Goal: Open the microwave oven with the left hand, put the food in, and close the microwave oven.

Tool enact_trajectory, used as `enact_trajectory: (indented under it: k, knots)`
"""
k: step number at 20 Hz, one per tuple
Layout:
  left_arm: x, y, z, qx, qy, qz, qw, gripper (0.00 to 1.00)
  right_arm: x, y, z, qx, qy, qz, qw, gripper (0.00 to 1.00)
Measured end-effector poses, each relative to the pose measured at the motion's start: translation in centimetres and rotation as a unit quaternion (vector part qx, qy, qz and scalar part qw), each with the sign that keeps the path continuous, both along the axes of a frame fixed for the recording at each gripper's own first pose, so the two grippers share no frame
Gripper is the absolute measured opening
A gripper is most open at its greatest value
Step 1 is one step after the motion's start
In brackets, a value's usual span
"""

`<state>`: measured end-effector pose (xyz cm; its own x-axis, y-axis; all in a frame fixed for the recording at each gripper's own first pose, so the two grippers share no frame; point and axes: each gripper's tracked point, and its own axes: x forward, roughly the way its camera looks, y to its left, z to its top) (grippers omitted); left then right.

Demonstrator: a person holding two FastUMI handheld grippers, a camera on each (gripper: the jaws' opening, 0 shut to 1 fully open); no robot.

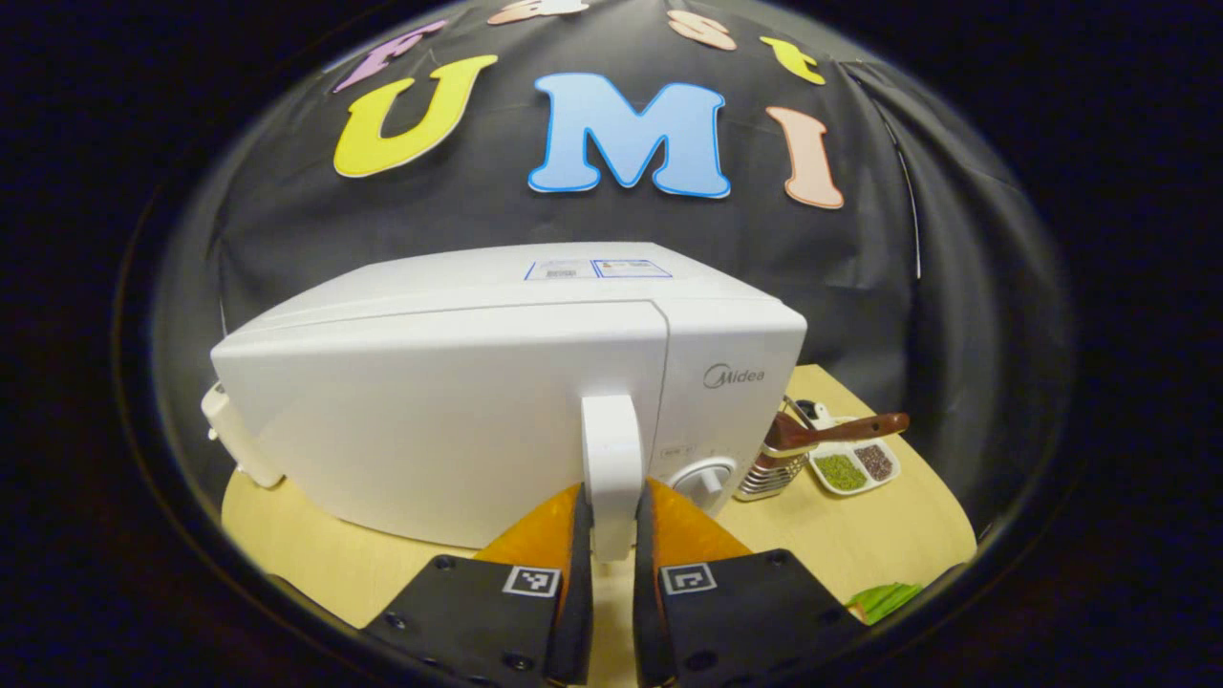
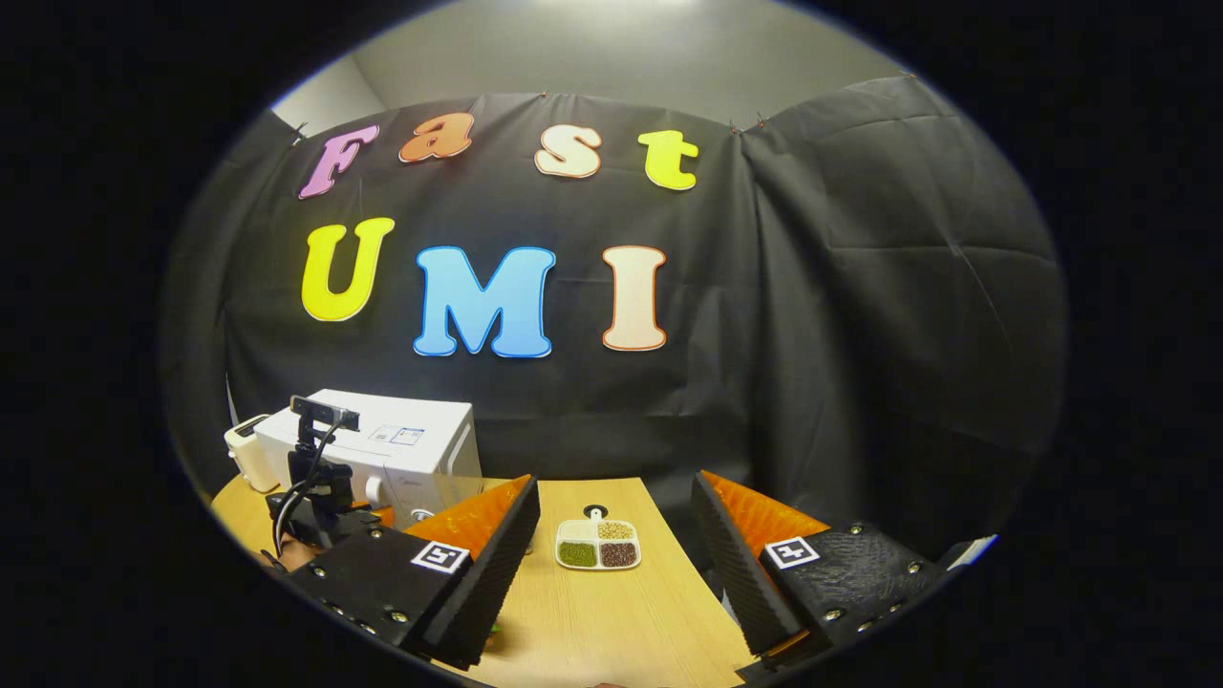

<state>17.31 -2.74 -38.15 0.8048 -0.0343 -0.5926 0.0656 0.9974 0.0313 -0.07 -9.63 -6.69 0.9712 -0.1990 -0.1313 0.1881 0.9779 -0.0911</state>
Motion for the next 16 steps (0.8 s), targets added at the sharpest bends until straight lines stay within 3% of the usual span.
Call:
enact_trajectory:
  k: [1, 2, 3, 11, 16]
  knots:
    - [0.2, -0.3, -0.1, -0.003, 0.004, -0.002, 1.0, 0.17, -0.1, 0.2, 0.0, -0.001, 0.0, 0.001, 1.0, 0.96]
    - [0.1, -0.3, 0.1, -0.002, 0.007, -0.005, 1.0, 0.17, -0.1, 0.3, -0.1, -0.001, 0.0, 0.002, 1.0, 0.96]
    - [0.1, -0.2, -0.1, 0.005, 0.009, -0.013, 1.0, 0.09, -0.2, 0.5, 0.0, 0.0, -0.001, 0.003, 1.0, 0.96]
    - [-0.2, -0.3, -0.2, 0.017, 0.026, -0.046, 0.998, 0.1, -0.5, 0.6, -0.4, -0.003, -0.002, -0.003, 1.0, 0.96]
    - [-0.2, -0.4, -0.1, 0.012, 0.031, -0.045, 0.998, 0.05, -1.3, 0.8, -1.1, -0.008, 0.006, -0.011, 1.0, 0.97]
